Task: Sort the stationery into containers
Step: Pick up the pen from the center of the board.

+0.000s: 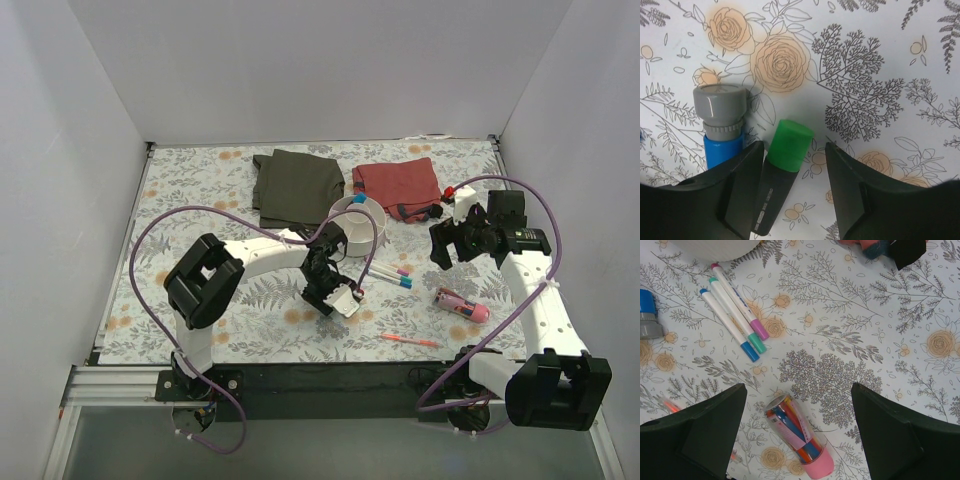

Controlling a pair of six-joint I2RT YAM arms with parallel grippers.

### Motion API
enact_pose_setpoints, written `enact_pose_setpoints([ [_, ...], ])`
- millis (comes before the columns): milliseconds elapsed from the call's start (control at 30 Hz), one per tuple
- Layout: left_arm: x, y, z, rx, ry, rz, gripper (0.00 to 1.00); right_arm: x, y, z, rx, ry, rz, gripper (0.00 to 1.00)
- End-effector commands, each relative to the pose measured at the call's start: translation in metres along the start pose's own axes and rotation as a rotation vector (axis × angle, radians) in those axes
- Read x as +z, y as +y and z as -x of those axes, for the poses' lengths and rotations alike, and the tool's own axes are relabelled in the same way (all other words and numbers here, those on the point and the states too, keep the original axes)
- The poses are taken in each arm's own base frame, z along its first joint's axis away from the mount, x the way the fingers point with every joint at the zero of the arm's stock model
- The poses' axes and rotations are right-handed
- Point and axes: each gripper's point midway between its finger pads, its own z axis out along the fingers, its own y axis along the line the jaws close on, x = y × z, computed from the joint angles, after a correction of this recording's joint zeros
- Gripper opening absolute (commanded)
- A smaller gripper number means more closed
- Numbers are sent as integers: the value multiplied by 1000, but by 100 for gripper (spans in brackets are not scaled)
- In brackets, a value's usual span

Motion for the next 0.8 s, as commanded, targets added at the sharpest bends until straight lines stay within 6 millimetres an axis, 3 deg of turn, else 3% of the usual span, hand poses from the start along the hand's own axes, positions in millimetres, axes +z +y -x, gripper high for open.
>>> enact_pose_setpoints([
  [0, 0, 11, -2, 73, 25, 6, 52, 1, 0, 6, -18, -41, 6, 95],
  [100, 2, 9, -6, 72, 38, -4, 50, -1, 0, 4, -16, -39, -3, 95],
  [233, 3, 6, -8, 65, 42, -18, 37, -1, 2, 0, -16, -40, -7, 95],
  [400, 3, 7, -11, 49, 58, -28, 19, -1, 4, -2, -11, -38, -3, 95],
  [500, 0, 13, -8, 29, 61, -23, 1, -2, 2, 2, -14, -44, -9, 95],
  [533, -4, 16, -6, 17, 59, -16, 0, -3, 1, 2, -15, -44, -13, 95],
  [667, -44, 44, 34, -35, -10, 81, 0, -7, -3, 8, -24, -54, -34, 95],
  [700, -67, 55, 54, -33, -44, 143, 0, -8, -3, 8, -26, -53, -36, 95],
  [767, -87, 62, 73, -31, -84, 198, 0, -6, -2, 6, -24, -51, -31, 95],
])
